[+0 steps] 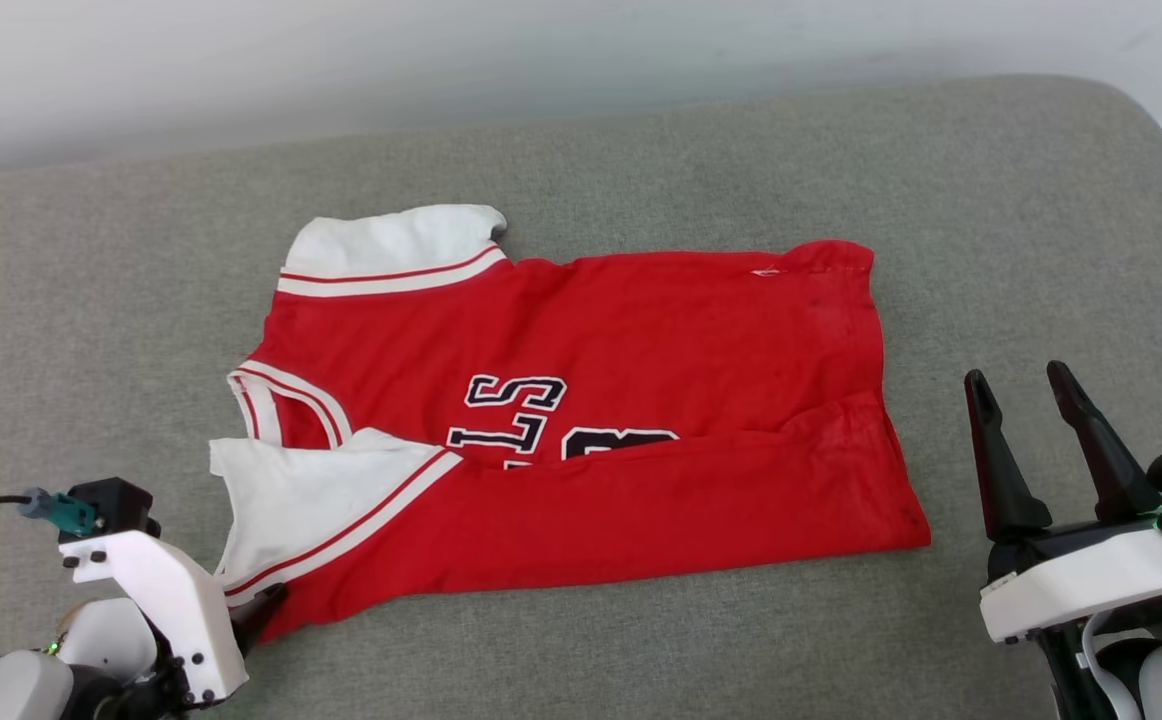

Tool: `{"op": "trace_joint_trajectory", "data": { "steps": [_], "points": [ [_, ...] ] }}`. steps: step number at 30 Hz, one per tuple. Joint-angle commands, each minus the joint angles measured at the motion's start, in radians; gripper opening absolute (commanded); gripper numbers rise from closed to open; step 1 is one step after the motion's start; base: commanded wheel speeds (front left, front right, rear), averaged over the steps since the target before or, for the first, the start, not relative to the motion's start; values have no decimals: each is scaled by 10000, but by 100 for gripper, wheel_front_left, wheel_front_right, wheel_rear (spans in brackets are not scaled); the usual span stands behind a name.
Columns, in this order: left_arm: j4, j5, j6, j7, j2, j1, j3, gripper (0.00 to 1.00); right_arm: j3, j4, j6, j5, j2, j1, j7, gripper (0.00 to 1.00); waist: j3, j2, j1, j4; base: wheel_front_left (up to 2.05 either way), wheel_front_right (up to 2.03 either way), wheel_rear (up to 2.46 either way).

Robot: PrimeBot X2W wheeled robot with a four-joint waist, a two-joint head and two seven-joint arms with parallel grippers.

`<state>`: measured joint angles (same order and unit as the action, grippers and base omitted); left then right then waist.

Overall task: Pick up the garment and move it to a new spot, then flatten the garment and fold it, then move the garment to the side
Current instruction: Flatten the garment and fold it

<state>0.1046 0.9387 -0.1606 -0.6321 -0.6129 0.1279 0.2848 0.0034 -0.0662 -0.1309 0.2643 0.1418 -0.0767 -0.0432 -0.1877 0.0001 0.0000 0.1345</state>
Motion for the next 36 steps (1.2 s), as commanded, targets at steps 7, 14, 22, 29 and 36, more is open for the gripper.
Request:
{"op": "trace_joint_trajectory", "data": {
  "steps": [7,14,22,29,36],
  "points": [
    [755,433,255,-581,656,-25,568,0,-73,-37,3,56,-12,-38,5,100,-362,-1,0,334,0,0,0],
    [634,96,509,481,445,-27,156,0,-290,155,3,398,253,117,1012,100,82,-1,0,33,0,0,0],
    [-213,-416,454,1515,340,111,-62,0,-371,844,3,1264,1007,-224,4756,100,177,-1,0,-456,0,0,0],
    [-1100,-851,342,1773,484,469,184,0,-25,1745,3,1875,1430,-1054,7409,100,-212,-1,0,-944,0,0,0],
    [-1199,-1033,447,1784,774,844,558,0,515,3433,3,2250,1158,-2010,7833,100,-666,-1,0,-1285,0,0,0]
  ]
}}
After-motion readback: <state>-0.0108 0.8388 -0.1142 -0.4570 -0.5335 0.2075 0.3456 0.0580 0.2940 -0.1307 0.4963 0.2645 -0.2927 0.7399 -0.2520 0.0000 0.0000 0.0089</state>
